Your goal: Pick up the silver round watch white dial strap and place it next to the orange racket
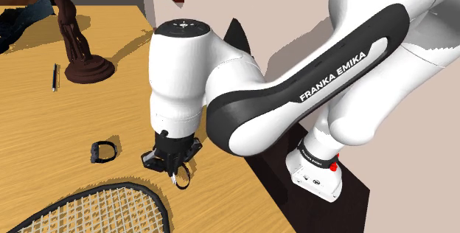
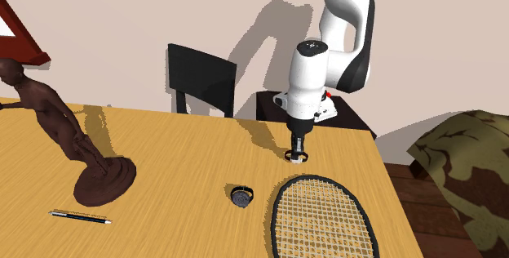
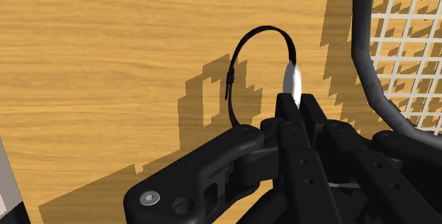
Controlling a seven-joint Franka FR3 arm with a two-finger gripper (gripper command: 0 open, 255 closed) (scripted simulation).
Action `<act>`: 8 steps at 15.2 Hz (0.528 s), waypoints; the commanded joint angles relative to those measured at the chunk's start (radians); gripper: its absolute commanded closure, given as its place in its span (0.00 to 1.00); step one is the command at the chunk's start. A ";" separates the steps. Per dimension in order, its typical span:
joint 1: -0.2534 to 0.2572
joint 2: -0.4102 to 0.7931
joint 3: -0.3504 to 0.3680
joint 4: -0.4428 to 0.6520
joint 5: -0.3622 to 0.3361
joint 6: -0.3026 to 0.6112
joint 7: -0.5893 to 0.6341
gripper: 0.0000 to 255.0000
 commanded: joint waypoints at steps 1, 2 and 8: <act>-0.001 0.003 0.001 -0.001 -0.002 0.004 0.001 1.00; -0.001 0.003 0.001 -0.001 -0.002 0.004 0.001 1.00; -0.001 0.003 0.001 -0.001 -0.002 0.004 0.001 0.00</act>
